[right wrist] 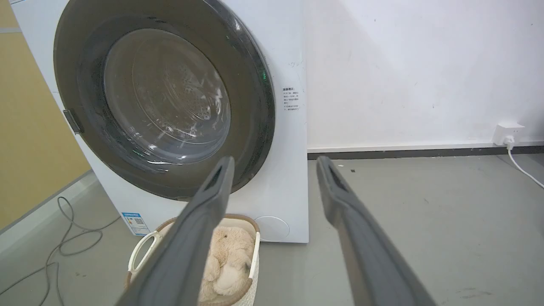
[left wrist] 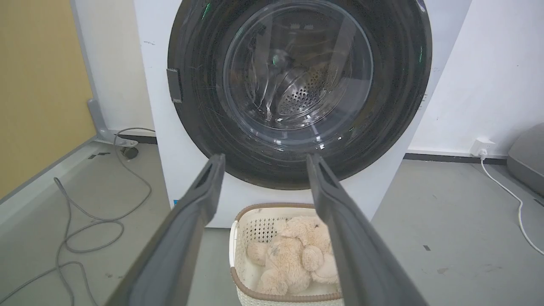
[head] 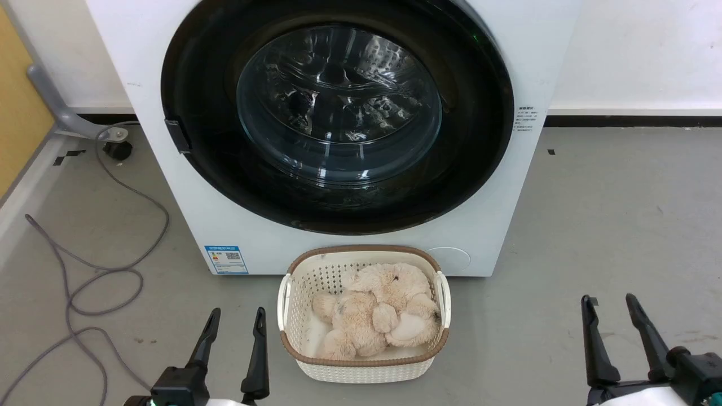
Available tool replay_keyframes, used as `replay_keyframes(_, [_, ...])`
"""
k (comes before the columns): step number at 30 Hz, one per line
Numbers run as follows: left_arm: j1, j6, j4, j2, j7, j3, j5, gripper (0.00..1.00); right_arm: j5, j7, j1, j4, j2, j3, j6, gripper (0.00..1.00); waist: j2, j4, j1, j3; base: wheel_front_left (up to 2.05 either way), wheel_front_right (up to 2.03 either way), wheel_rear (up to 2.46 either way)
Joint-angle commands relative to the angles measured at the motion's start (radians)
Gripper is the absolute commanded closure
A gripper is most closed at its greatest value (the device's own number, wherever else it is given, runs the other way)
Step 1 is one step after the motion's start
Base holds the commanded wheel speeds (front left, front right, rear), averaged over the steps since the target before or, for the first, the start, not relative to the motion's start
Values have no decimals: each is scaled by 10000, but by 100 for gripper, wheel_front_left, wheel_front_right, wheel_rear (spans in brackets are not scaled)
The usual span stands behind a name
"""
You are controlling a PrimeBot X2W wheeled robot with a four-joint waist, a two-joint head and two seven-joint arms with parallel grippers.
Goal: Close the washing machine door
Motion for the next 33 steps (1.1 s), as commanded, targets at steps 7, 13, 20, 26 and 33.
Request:
replay_keyframes(7, [178, 79, -249, 9, -44, -135, 110, 0, -101, 95, 316, -208, 152, 45, -6, 0, 0, 61, 1, -30, 0, 0, 0])
replay_keyframes(13, [165, 121, -433, 9, -44, -210, 16, 0, -99, 99, 307, -119, 181, 118, -6, 0, 0, 105, 1, -13, 0, 0, 0])
replay_keyframes(20, [48, 93, -418, 0, 59, -195, 33, 100, -118, 120, 171, -130, 115, 127, 2, 100, 0, 115, 1, -4, 0, 0, 0])
replay_keyframes(26, [3, 86, -440, 1, 182, -141, 106, 100, -190, 226, 124, -151, 119, 155, 1, 100, 0, 127, 1, 4, 0, 0, 0])
replay_keyframes(33, [-41, 78, -462, 1, 304, -86, 178, 100, -261, 332, 77, -171, 124, 184, 1, 100, 0, 139, 1, 13, 0, 0, 0])
